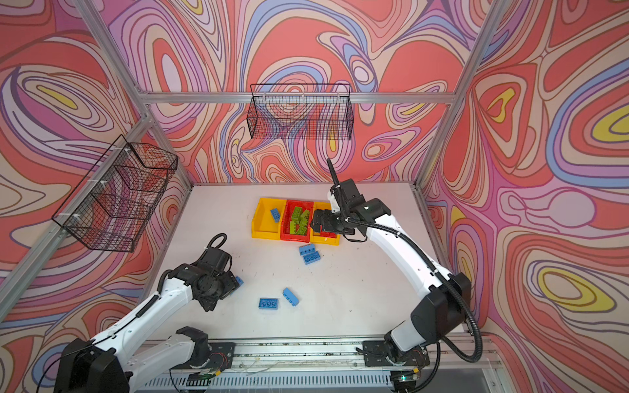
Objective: Sort the legos into containers by color
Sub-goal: 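Move the left gripper back toward the blue bricks on the table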
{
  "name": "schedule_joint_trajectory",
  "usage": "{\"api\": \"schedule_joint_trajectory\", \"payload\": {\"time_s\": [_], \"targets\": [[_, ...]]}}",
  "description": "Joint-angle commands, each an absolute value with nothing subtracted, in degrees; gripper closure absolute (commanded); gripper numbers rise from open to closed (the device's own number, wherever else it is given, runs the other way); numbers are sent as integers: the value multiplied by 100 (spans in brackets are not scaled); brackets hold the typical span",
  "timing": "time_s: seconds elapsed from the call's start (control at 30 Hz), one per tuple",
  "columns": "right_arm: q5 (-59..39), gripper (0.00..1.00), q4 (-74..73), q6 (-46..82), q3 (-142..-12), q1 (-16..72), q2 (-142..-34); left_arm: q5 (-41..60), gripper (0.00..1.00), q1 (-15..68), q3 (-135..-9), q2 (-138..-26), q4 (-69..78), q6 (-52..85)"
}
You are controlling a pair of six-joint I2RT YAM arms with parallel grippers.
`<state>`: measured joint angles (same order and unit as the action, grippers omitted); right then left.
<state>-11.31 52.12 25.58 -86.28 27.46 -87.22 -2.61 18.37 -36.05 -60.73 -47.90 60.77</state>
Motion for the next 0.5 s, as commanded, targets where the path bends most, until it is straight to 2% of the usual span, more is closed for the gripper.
{"api": "schedule_joint_trajectory", "payload": {"time_s": [0.0,0.2,0.47], "targets": [[-987,2,5256,2591,-8574,2774,-8469,-281,7,1836,-3851,-6341,-4579,6283],[-886,2,5256,2696,-8478,2777,-8335,-390,5,1831,-4321,-7067,-4621,5960],[-769,2,5285,2770,-8401,2783,-8229,-269,7,1828,-4301,-7681,-4222,5882]]}}
